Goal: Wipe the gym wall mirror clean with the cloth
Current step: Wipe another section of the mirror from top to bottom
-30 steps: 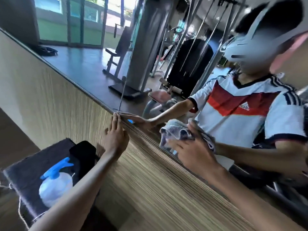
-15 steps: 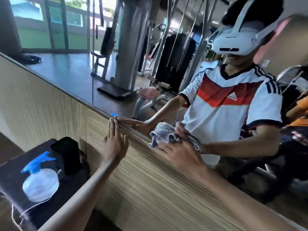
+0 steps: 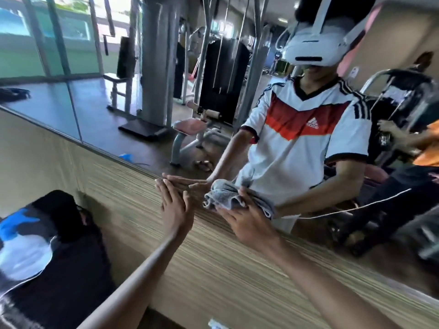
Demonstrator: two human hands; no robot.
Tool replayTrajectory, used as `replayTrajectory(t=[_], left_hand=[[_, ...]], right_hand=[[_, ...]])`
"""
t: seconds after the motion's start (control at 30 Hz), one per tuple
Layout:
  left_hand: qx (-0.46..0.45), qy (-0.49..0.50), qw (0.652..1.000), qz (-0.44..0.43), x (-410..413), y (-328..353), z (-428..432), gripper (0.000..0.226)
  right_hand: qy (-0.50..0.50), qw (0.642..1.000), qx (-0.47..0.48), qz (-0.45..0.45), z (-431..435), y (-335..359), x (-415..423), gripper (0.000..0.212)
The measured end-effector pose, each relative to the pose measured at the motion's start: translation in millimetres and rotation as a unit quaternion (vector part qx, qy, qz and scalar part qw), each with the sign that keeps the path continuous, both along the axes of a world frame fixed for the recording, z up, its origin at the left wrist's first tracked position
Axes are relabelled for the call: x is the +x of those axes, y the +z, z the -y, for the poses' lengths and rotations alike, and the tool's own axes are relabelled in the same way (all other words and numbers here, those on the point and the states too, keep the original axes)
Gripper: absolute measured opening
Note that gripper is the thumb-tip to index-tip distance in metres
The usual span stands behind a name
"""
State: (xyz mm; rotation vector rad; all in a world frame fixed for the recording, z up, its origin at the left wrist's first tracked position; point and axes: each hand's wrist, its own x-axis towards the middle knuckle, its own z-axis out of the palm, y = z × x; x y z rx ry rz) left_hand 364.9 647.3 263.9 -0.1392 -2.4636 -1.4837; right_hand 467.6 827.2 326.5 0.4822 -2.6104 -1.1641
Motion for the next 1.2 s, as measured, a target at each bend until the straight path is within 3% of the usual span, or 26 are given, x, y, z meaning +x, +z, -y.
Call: replayTrajectory(t=[0.13, 0.27, 0.33, 0.43, 0.5, 0.7, 0.77, 0.83, 0.9, 1.07, 1.2], left_hand=[[0.006, 0.0, 1.0, 0.017, 16, 1, -21, 0.074], [0.025, 0.008, 0.999, 0.029, 34, 7, -47, 0.069], [0.025, 0.005, 0.999, 0.021, 43, 5, -52, 0.068], [0.017, 0.002, 1.0, 0.013, 55, -3, -59, 0.069], [0.008, -0.019, 1.0, 0.003, 67, -10, -67, 0.074], [-0.007, -0.053, 0.999, -0.012, 115, -4, -115, 0.091], [-0.028, -0.067, 0.997, -0.038, 128, 2, -135, 0.092], [-0.049, -0.089, 0.992, -0.079, 139, 3, -153, 0.091], [-0.068, -0.11, 0.984, -0.122, 149, -1, -169, 0.09], [-0.092, -0.113, 0.968, -0.204, 160, -16, -187, 0.08], [-0.11, -0.133, 0.946, -0.274, 160, -12, -196, 0.075]], right_hand=[[0.059, 0.991, -0.044, -0.11, -61, 44, 48, 0.054], [0.058, 0.955, -0.137, -0.257, -29, 62, 19, 0.049], [0.057, 0.96, -0.138, -0.235, -13, 39, 6, 0.053], [0.039, 0.993, -0.074, -0.082, -36, -5, 30, 0.05], [0.026, 0.996, -0.07, -0.039, -71, -11, 67, 0.05], [0.057, 0.966, -0.127, -0.22, -180, 18, 158, 0.052], [0.028, 0.918, -0.222, -0.328, -169, 16, 149, 0.054], [0.013, 0.874, -0.302, -0.379, -139, 5, 129, 0.055], [0.02, 0.873, -0.321, -0.367, -117, -9, 115, 0.055], [0.044, 0.944, -0.218, -0.242, -136, -39, 141, 0.057], [-0.014, 0.898, -0.282, -0.338, -188, -42, 196, 0.045]])
